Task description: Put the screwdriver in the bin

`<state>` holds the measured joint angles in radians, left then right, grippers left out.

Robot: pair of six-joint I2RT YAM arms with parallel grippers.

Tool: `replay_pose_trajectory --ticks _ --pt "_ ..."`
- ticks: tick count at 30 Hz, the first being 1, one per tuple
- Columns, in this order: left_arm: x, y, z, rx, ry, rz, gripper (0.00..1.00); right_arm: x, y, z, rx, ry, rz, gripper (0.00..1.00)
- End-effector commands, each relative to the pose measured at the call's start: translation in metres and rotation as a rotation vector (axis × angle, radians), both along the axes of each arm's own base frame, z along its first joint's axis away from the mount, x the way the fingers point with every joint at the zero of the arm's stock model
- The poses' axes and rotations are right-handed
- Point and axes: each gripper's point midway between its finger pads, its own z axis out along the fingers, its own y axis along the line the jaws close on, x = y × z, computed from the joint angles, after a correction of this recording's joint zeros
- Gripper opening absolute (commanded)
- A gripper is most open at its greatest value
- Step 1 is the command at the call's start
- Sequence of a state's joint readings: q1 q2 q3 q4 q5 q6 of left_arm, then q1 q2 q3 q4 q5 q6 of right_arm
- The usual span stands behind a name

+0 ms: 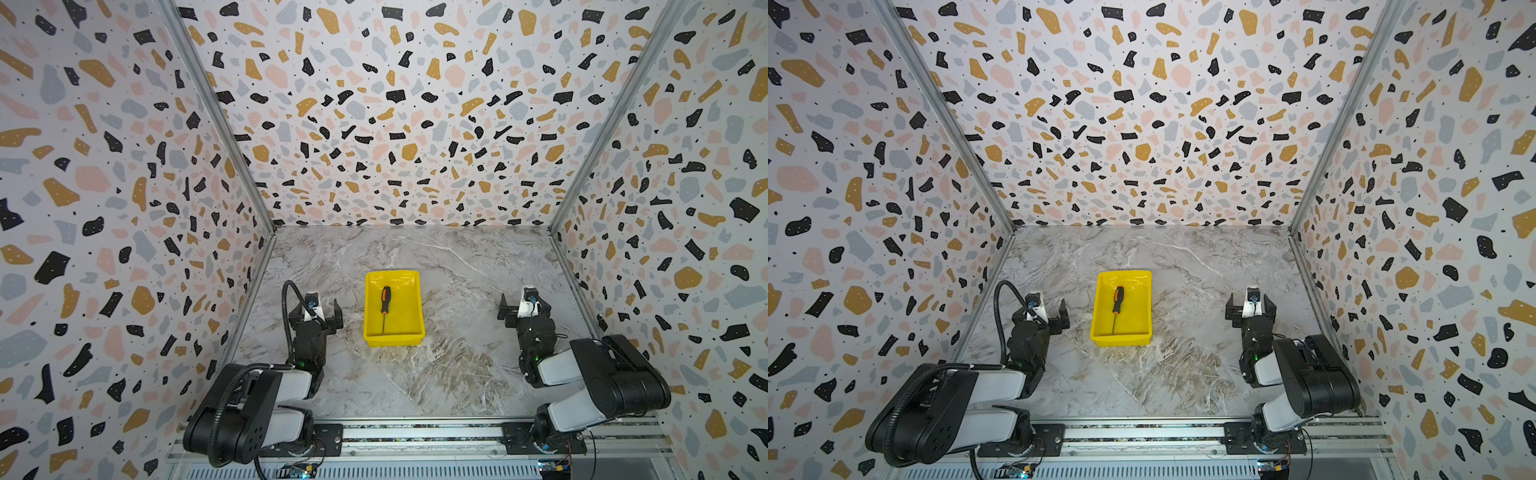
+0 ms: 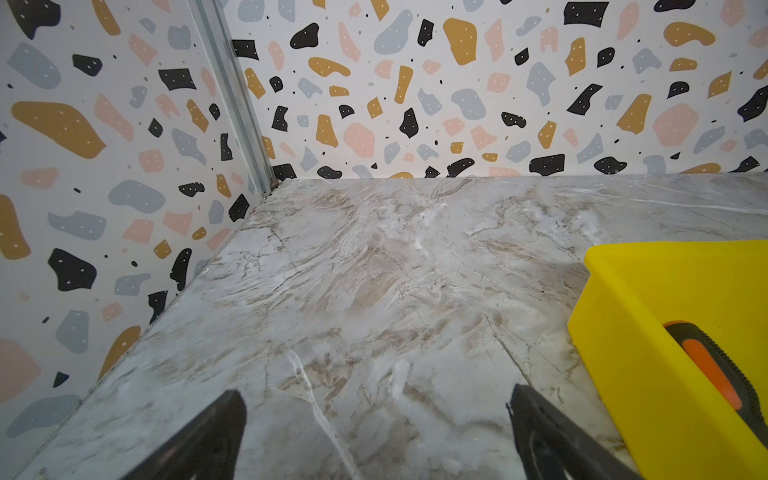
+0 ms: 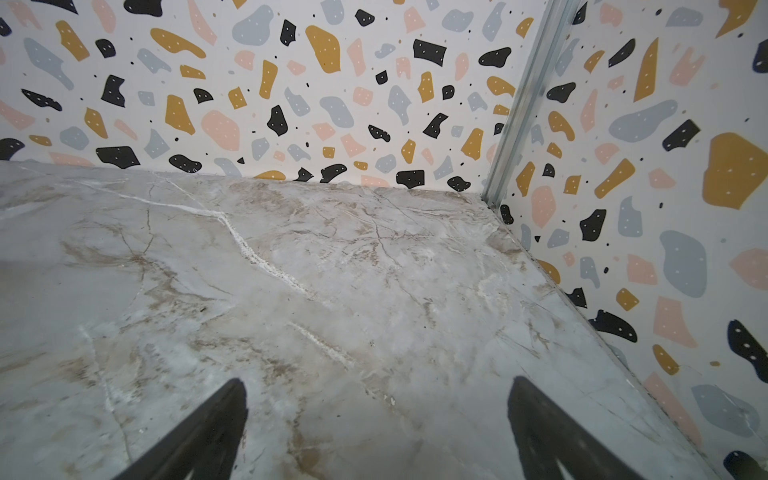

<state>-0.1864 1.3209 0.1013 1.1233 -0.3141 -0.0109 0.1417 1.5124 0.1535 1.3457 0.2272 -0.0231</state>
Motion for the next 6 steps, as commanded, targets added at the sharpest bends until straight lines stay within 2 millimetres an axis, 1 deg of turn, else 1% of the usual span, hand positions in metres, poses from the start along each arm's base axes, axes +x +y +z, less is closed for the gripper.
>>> replay_pose_trajectory --ticks 1,6 --pt "0.0065 -0.0023 0.0184 -0.003 -0.067 -0.007 1.0 0.0088 0.0013 0.0045 0.02 0.004 0.025 0.99" --pt "0.0066 -0.002 0.0185 -0.003 -0.067 -0.006 1.0 0.007 0.0014 0.0055 0.02 -0.003 0.026 0.99"
